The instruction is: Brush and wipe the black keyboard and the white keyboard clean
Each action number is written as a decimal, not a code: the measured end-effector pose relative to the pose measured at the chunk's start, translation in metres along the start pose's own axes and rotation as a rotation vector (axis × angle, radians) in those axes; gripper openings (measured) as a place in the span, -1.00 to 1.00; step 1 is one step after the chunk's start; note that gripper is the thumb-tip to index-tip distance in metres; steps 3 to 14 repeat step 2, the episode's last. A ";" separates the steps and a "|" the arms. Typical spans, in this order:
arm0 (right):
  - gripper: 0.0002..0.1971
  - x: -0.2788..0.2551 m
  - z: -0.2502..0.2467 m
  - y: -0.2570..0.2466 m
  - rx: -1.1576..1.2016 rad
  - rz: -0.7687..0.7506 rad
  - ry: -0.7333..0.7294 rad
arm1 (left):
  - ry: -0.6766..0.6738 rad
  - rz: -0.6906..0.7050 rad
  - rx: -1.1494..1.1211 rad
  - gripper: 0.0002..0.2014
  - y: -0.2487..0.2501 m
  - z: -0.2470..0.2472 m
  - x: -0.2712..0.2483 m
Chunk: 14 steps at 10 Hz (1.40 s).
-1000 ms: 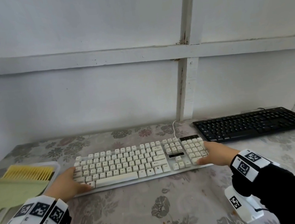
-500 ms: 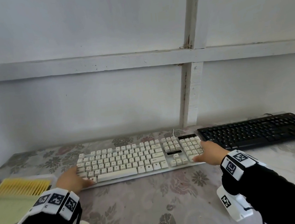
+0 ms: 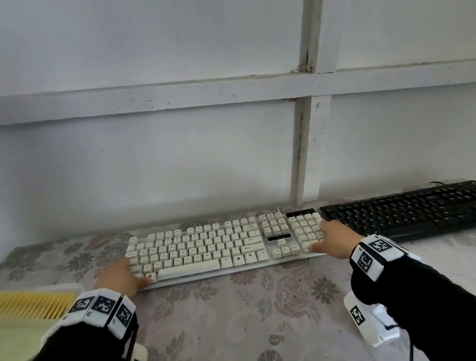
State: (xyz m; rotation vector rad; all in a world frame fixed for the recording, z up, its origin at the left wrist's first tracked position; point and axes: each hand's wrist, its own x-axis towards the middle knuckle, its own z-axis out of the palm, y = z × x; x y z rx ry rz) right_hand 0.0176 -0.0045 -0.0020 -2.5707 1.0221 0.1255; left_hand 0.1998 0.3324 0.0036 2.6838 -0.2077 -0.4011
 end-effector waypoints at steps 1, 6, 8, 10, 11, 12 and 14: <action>-0.39 0.002 0.003 0.003 -0.008 -0.012 0.002 | 0.005 0.007 0.028 -0.29 -0.001 0.002 0.003; -0.43 -0.004 0.003 0.005 -0.023 -0.037 0.025 | 0.043 0.029 0.040 -0.38 0.004 0.002 -0.007; -0.43 -0.004 0.003 0.005 -0.023 -0.037 0.025 | 0.043 0.029 0.040 -0.38 0.004 0.002 -0.007; -0.43 -0.004 0.003 0.005 -0.023 -0.037 0.025 | 0.043 0.029 0.040 -0.38 0.004 0.002 -0.007; -0.43 -0.004 0.003 0.005 -0.023 -0.037 0.025 | 0.043 0.029 0.040 -0.38 0.004 0.002 -0.007; -0.43 -0.004 0.003 0.005 -0.023 -0.037 0.025 | 0.043 0.029 0.040 -0.38 0.004 0.002 -0.007; -0.43 -0.004 0.003 0.005 -0.023 -0.037 0.025 | 0.043 0.029 0.040 -0.38 0.004 0.002 -0.007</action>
